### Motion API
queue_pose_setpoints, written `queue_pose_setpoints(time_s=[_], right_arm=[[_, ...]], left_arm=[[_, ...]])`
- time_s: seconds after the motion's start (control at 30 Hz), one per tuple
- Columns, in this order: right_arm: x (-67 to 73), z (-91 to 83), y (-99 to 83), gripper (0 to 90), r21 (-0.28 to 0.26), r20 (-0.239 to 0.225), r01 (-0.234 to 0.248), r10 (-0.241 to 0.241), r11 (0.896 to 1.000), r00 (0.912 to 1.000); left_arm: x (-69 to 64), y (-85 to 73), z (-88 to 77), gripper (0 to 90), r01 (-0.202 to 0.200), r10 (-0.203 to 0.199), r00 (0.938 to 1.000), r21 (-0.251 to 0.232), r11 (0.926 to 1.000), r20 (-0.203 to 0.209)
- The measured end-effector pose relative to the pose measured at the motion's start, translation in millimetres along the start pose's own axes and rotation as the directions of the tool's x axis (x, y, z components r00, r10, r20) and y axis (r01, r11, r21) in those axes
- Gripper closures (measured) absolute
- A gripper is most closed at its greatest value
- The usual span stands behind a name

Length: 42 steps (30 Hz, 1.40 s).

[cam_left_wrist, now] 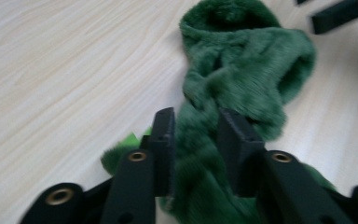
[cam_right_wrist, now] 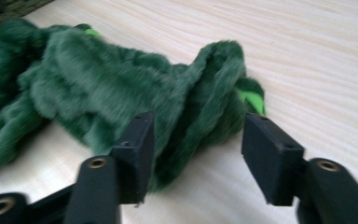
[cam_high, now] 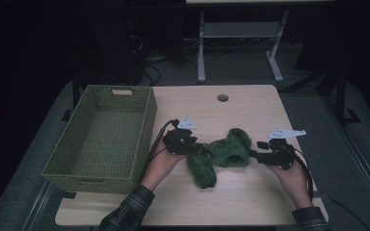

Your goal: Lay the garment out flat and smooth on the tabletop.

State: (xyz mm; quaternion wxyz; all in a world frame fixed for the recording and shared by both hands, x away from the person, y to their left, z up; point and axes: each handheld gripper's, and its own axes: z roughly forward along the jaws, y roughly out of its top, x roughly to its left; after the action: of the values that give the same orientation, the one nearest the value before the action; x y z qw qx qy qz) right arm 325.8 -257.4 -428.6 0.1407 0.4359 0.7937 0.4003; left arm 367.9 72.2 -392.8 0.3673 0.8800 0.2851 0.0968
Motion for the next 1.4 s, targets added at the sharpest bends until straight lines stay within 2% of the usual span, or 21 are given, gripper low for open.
queue_pose_setpoints(time_s=[0.07,0.13,0.23,0.27,0.3,0.37,0.43,0.53,0.63,0.83,0.9,0.93,0.97,1.03,1.07,1.17,1.2,1.3,1.37,1.4], right_arm=[[1.7,-2.1,-5.7,51.5,0.01,-0.016,-0.003,0.003,1.0,0.9999],[4.0,-3.5,-13.2,56.2,0.03,-0.026,-0.005,0.006,1.0,0.9996],[7.6,-3.3,-24.3,69.7,0.057,-0.07,-0.024,0.028,0.998,0.9972],[8.9,-2.4,-27.4,78.1,0.069,-0.085,-0.026,0.032,0.997,0.9958],[10.4,-0.6,-30.1,82.9,0.086,-0.11,-0.029,0.039,0.996,0.9932],[15.1,5.6,-33.5,90.0,0.117,-0.128,-0.011,0.026,0.993,0.9914],[17.3,11.9,-33.5,90.0,0.14,-0.149,-0.015,0.036,0.99,0.9882],[19.0,20.0,-31.1,90.0,0.158,-0.154,-0.016,0.041,0.987,0.9872],[17.6,27.9,-25.5,90.0,0.147,-0.152,-0.019,0.042,0.989,0.9875],[8.9,41.5,-13.3,89.9,0.136,-0.136,-0.04,0.059,0.99,0.9889],[5.6,44.8,-7.0,89.9,0.1,-0.14,-0.037,0.051,0.994,0.9889],[4.8,46.7,-4.2,89.9,0.106,-0.142,-0.041,0.056,0.994,0.9883],[4.4,50.2,0.7,89.9,0.112,-0.143,-0.048,0.064,0.993,0.9876],[3.6,54.2,5.9,89.9,0.079,-0.145,-0.039,0.05,0.996,0.9882],[3.5,58.0,10.0,89.9,0.099,-0.152,-0.046,0.06,0.994,0.9865],[4.5,67.6,18.9,89.9,0.078,-0.155,-0.033,0.045,0.996,0.9869],[4.5,71.7,22.8,89.9,0.099,-0.157,-0.031,0.046,0.995,0.9866],[6.9,79.9,31.7,89.9,0.074,-0.158,-0.017,0.028,0.997,0.987],[8.4,86.0,38.0,89.9,0.096,-0.153,-0.008,0.023,0.995,0.988],[9.2,87.2,40.0,89.9,0.086,-0.151,-0.005,0.018,0.996,0.9883]], left_arm=[[2.8,4.2,7.9,73.6,-0.01,0.01,0.9999,0.016,0.9998,-0.012],[5.0,7.1,16.0,78.4,-0.003,0.003,1.0,0.031,0.9995,-0.007],[8.9,7.6,27.5,87.7,-0.002,0.002,1.0,0.071,0.9975,-0.006],[10.5,7.1,30.4,89.8,0.002,-0.002,1.0,0.079,0.9969,-0.004],[12.0,6.5,33.0,89.8,0.006,-0.006,1.0,0.088,0.9961,-0.001],[14.1,5.0,37.3,89.9,0.009,-0.01,0.9999,0.105,0.9945,0.004],[14.9,4.1,39.2,89.9,0.008,-0.009,0.9999,0.111,0.9938,0.012],[13.0,2.2,41.3,89.9,-0.001,-0.003,0.9996,0.143,0.9898,0.028],[9.0,-2.5,42.9,90.0,-0.013,0.005,0.999,0.173,0.9848,0.045],[-0.1,-12.9,39.9,89.9,-0.004,-0.015,0.9953,0.197,0.9803,0.096],[-4.5,-16.5,38.2,89.9,0.001,-0.025,0.992,0.192,0.9815,0.124],[-8.6,-18.9,38.0,90.0,0.008,-0.035,0.9894,0.188,0.9822,0.141],[-10.9,-20.0,37.5,89.9,0.001,-0.03,0.9888,0.19,0.9819,0.146],[-17.2,-22.7,36.7,89.9,0.002,-0.034,0.985,0.185,0.9827,0.169],[-21.0,-23.8,36.1,89.9,0.006,-0.04,0.982,0.179,0.9838,0.185],[-29.2,-25.5,35.6,89.9,0.008,-0.046,0.9746,0.171,0.9853,0.219],[-32.1,-25.6,36.0,89.9,0.003,-0.041,0.9734,0.169,0.9856,0.225],[-38.1,-23.5,40.2,89.9,-0.001,-0.038,0.9695,0.157,0.9876,0.242],[-40.3,-22.0,43.7,89.8,0.014,-0.051,0.9651,0.143,0.9897,0.257],[-41.2,-21.4,45.2,89.8,0.004,-0.041,0.9658,0.145,0.9895,0.256]])
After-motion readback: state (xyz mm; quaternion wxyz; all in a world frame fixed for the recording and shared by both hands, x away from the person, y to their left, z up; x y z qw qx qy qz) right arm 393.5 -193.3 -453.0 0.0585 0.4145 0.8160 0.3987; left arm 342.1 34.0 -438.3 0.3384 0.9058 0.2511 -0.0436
